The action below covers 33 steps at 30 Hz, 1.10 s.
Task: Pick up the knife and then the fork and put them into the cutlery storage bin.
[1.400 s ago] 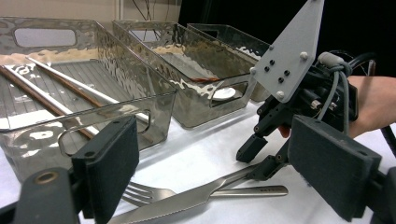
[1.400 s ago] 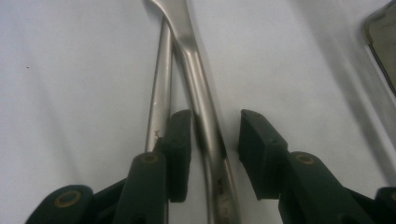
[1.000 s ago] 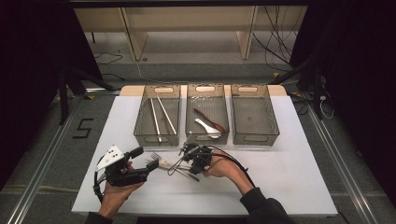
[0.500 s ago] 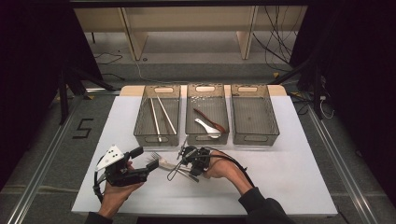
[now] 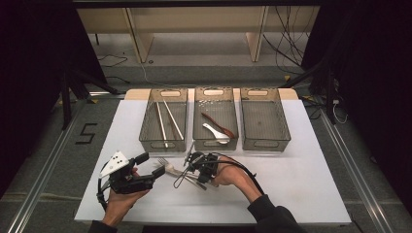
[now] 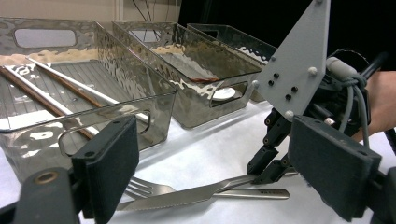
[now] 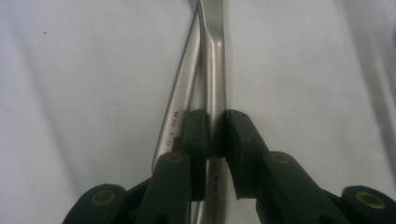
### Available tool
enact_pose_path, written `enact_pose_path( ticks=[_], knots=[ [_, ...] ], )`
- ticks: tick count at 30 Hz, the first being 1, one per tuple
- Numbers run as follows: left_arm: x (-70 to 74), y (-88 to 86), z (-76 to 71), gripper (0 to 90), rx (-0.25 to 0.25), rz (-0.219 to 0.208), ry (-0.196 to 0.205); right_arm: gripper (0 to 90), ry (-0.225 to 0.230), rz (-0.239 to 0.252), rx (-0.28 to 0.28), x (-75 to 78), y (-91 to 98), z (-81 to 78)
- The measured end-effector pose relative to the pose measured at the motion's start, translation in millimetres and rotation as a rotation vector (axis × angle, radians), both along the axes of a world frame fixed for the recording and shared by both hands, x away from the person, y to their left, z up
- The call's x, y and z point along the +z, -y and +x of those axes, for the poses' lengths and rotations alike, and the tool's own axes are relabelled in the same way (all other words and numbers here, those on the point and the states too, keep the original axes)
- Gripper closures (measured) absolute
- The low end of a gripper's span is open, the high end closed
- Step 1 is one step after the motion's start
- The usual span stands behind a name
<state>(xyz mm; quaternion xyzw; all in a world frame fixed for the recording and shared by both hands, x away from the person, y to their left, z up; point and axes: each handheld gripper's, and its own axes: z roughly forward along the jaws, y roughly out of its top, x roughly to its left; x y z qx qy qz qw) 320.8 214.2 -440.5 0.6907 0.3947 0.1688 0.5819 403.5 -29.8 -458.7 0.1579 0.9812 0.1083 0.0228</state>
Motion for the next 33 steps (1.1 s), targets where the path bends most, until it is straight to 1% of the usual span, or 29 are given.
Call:
enact_pose_path(
  ticks=[2, 4, 15, 20, 21, 22, 23, 24, 26, 31, 33],
  knots=[
    [0.0, -0.2, 0.0, 16.1, 0.000, 0.000, 0.000, 79.5, -0.012, 0.019, -0.008, -0.3, 1.2, 1.3],
    [0.0, -0.3, 0.0, 16.1, 0.000, 0.000, 0.000, 79.6, -0.023, 0.026, -0.015, -0.4, 2.0, 2.2],
    [0.1, -0.2, 0.1, 16.1, 0.001, -0.003, 0.000, 79.6, -0.051, 0.047, -0.024, 0.4, 3.9, 4.1],
    [0.0, -0.2, 0.1, 16.1, 0.001, -0.003, 0.000, 79.6, -0.047, 0.056, -0.025, 2.0, 5.7, 4.2],
    [0.0, -0.3, 0.1, 16.1, 0.000, 0.000, 0.000, 79.5, -0.051, 0.049, -0.023, 2.1, 5.7, 3.9],
    [0.1, -0.2, 0.0, 16.1, 0.000, 0.000, 0.000, 79.5, -0.046, 0.047, -0.019, 1.9, 5.8, 3.6],
    [0.1, 0.1, -0.1, 16.1, 0.002, -0.004, 0.000, 79.5, -0.044, 0.052, -0.025, 2.1, 5.8, 2.6],
    [0.1, -0.2, 0.0, 16.1, 0.000, 0.000, 0.000, 79.5, -0.049, 0.054, -0.019, 2.8, 6.2, 2.7],
    [0.0, -0.1, 0.1, 16.1, 0.002, -0.003, -0.001, 79.6, -0.052, 0.058, -0.032, 4.6, 6.8, 2.4],
    [0.0, -0.2, 0.2, 16.1, 0.002, -0.003, 0.000, 79.6, -0.056, 0.068, -0.030, 6.8, 9.8, 3.2],
    [0.1, -0.3, 0.1, 16.1, 0.002, -0.003, 0.000, 79.6, -0.066, 0.079, -0.028, 8.5, 11.0, 2.5]
  ],
)
